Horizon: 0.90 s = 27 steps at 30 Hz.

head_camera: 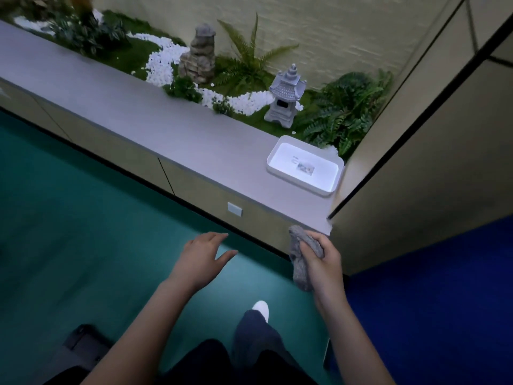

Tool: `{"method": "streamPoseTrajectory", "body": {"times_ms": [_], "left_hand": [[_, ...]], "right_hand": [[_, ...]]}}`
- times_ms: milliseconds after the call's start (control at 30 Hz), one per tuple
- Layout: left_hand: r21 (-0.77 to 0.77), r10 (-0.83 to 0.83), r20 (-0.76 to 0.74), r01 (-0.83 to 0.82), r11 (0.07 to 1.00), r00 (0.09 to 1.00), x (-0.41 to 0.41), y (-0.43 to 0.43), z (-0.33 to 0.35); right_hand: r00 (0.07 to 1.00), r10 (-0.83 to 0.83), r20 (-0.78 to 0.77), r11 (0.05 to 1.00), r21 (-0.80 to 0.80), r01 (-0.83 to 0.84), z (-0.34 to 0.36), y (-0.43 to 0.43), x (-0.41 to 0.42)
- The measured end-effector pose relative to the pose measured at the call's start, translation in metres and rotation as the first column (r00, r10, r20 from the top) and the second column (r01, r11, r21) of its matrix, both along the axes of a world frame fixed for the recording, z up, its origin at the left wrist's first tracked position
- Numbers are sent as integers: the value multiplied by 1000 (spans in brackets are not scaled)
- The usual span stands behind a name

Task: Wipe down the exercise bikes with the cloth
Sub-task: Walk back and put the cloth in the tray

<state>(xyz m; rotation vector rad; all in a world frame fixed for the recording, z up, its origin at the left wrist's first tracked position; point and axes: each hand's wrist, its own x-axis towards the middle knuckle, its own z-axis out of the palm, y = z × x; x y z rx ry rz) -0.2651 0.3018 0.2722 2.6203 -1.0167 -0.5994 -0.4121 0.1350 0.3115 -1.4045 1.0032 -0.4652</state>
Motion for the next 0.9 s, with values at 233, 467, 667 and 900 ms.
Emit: {"method": "streamPoseTrajectory", "body": {"times_ms": [233, 467, 667, 900], "left_hand": [[-83, 11, 35, -8, 997, 999, 54, -105, 19], [-119, 0, -1, 0, 993, 1000, 87, -170, 22], [-129, -61, -34, 56, 990, 998, 134, -216, 22], [-164, -171, -48, 161, 973, 984, 222, -275, 21]], "right_hand": [[999, -28, 30, 1000, 0, 28, -5, -90, 48], [996, -72, 45, 997, 8, 72, -6, -150, 86], [994, -94, 56, 995, -18, 95, -9, -191, 136], [981, -169, 97, 985, -8, 170, -5, -227, 217]]}}
